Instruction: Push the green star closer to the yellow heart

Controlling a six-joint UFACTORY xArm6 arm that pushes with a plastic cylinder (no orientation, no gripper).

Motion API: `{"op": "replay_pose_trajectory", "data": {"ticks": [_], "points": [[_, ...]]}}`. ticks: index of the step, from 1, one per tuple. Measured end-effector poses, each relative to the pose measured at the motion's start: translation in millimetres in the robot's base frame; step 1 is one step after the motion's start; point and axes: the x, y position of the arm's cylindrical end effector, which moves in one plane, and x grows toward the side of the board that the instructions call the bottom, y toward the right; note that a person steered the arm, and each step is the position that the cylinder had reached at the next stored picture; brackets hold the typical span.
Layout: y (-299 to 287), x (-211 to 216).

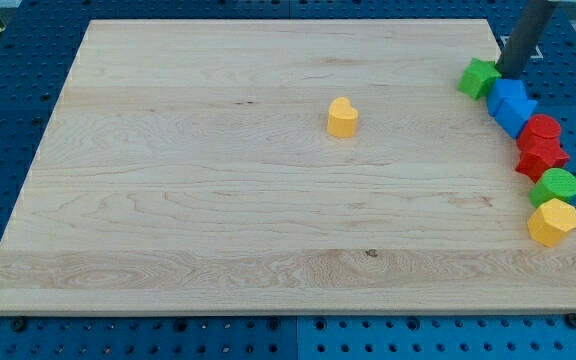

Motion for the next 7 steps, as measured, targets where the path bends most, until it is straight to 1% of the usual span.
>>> {"op": "replay_pose_trajectory", "data": {"ticks": [1, 2, 3, 4, 5, 7], "points": [[-1, 0], [-29, 1], [-42, 1], [-68, -5], [-79, -9], [-102, -3]]}}
